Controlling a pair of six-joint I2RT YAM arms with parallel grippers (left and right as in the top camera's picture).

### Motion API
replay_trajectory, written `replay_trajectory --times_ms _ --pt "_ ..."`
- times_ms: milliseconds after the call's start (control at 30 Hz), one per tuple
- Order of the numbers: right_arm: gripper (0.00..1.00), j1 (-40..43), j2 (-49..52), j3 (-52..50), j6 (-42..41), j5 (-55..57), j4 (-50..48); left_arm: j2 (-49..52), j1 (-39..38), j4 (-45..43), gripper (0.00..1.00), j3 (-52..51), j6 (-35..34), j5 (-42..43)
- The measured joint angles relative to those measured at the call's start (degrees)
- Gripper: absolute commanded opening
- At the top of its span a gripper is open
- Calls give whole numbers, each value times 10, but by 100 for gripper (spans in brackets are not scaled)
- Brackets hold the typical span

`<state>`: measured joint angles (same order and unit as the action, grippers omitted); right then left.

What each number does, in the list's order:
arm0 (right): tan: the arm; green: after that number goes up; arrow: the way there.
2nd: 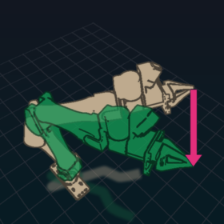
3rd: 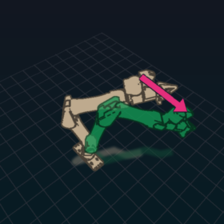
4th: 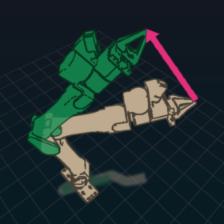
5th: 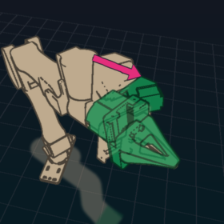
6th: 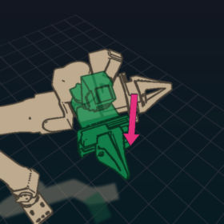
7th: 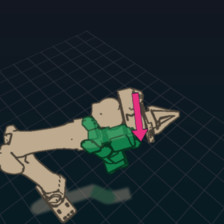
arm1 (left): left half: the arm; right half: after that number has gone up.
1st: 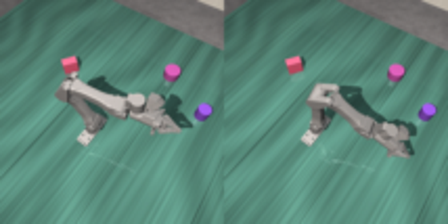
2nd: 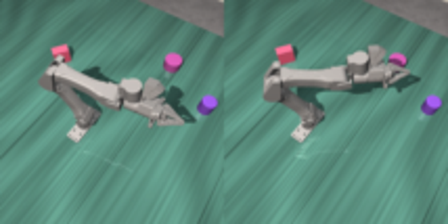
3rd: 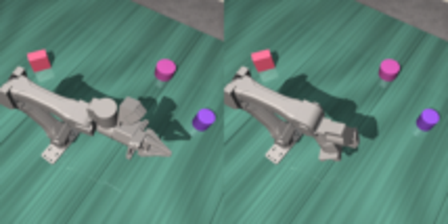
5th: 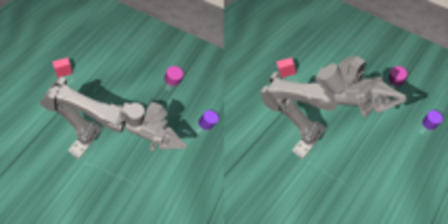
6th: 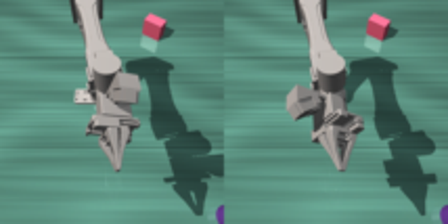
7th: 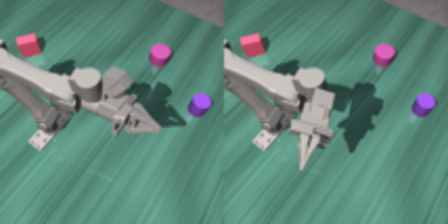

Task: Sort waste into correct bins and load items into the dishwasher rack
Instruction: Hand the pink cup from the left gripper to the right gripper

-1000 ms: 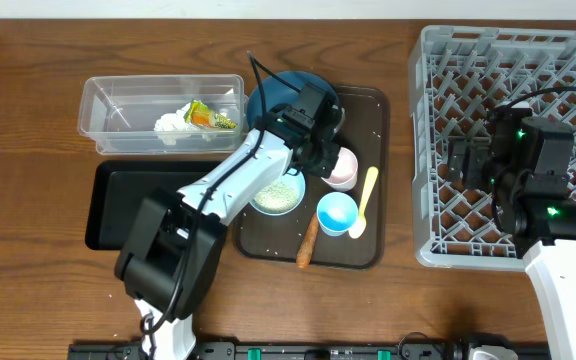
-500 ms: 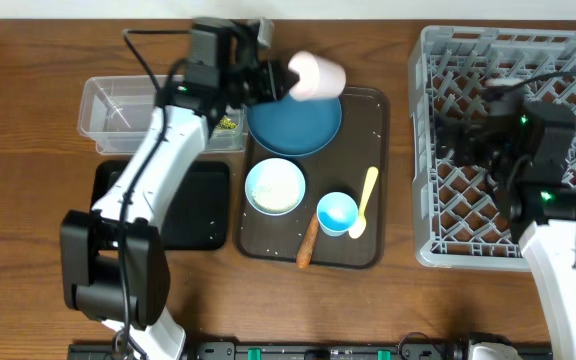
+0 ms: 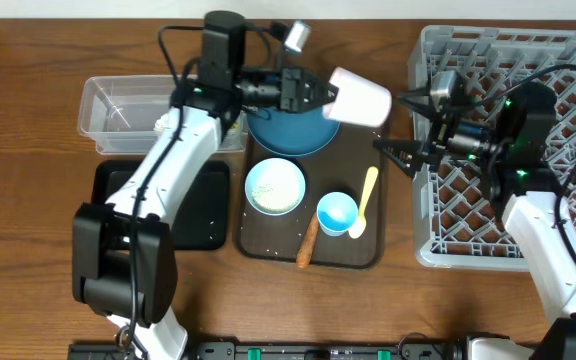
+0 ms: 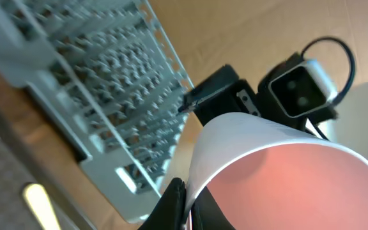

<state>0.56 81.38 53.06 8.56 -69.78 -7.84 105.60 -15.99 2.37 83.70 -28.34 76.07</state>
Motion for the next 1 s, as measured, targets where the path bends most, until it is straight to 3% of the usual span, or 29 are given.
replay_trajectory --times_ms 167,367,733,1000 --pt "96 -23 0 0 1 -3 -17 0 -15 0 6 0 -2 7" --pt "87 -24 0 0 5 3 -52 0 -15 1 6 0 -2 8" --pt "80 -25 0 1 4 3 -94 0 -15 1 6 0 -2 12" --pt "63 -30 0 1 2 5 -95 0 -15 1 8 0 -2 13"
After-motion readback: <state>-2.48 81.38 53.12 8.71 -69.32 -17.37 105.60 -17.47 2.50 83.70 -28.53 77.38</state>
